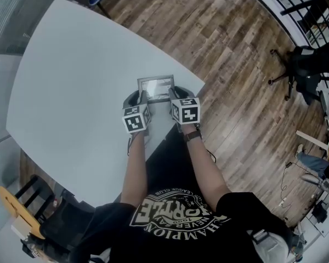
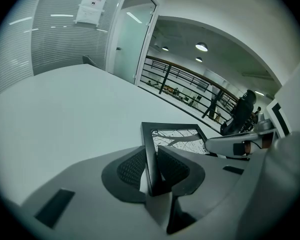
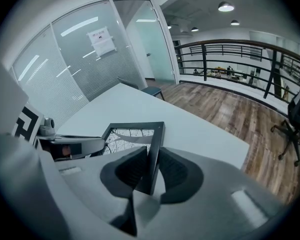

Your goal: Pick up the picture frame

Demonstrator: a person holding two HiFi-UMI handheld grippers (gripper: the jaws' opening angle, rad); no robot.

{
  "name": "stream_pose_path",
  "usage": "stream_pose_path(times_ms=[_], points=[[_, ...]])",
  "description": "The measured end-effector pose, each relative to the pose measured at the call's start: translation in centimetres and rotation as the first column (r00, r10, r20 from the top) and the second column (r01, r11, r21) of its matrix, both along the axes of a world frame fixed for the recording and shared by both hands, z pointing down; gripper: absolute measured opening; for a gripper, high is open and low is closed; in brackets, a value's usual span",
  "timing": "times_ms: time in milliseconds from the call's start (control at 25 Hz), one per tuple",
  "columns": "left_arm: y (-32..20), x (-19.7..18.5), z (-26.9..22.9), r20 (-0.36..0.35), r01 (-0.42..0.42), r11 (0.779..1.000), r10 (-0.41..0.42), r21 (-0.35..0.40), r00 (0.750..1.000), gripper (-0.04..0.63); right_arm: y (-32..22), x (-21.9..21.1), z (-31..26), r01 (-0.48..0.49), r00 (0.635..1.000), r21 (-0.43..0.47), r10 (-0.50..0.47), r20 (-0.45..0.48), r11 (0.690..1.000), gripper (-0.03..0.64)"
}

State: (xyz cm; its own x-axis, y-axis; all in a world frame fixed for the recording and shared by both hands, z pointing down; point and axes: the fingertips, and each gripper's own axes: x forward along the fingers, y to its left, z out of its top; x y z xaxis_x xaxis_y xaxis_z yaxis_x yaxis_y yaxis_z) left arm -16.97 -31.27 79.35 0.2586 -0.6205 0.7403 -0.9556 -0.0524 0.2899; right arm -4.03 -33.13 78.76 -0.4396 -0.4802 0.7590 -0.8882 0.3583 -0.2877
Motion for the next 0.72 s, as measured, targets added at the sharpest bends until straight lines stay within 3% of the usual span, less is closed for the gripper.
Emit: stream_pose_path(times_ms=[360,560,720], points=[[0.6,-1.2,-3.2,-0.038,0.046,0.998,-0.045,0.031,0.998,0.074,0.3,-1.1,-3.8,0.003,1.000,0.081,-0.003,0.006,0.997,0.071],[-0.2,-1.7,-8.6,-0.030,0.049,0.991,-0.045,0.123,0.999,0.074,-0.4,-1.4,-8.7,-0.009,1.000,0.172,0.004,0.031,0.985,0.071],[-1.7,-2.3,-14.6,-0.018,0.038,0.971,-0.035,0.235,0.999,0.074,-1.6,-1.9,-14.4,-0.030,0.998,0.278,0.012,0.066,0.960,0.071]])
